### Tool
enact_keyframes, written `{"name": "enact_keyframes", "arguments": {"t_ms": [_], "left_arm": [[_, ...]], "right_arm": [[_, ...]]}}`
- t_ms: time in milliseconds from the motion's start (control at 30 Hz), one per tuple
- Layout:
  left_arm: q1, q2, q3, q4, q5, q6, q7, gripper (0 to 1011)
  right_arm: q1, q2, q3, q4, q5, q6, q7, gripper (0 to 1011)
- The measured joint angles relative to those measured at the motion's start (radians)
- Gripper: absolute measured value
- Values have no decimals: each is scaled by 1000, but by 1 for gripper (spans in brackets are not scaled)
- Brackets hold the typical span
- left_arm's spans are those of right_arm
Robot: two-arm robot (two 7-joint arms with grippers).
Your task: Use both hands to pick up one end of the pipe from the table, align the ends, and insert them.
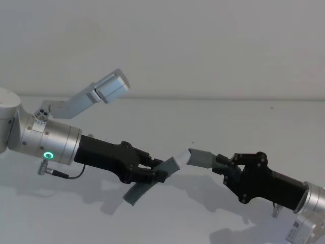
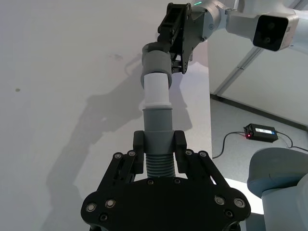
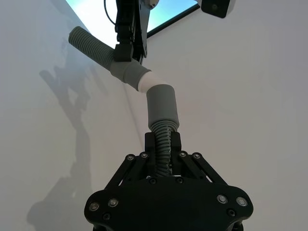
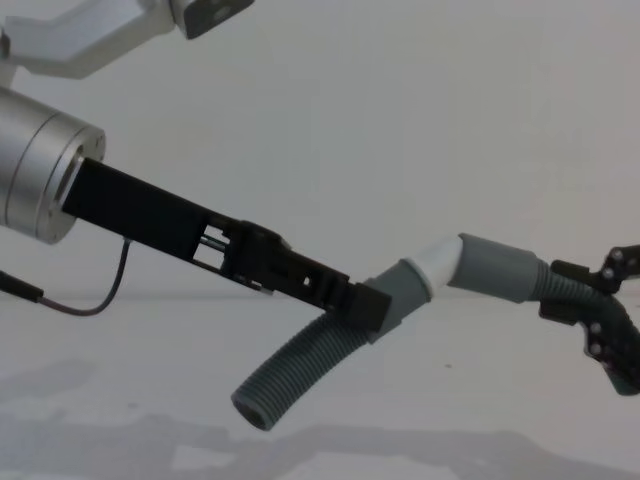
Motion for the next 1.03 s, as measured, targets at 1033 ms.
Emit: {"name": "enact_keyframes", "arguments": {"t_ms": [1033], "left_arm": [[-4,2,2,-3,-8,17,25,351]], "right_arm": [[0,10,-8,-2,1,-10,0,155]]}}
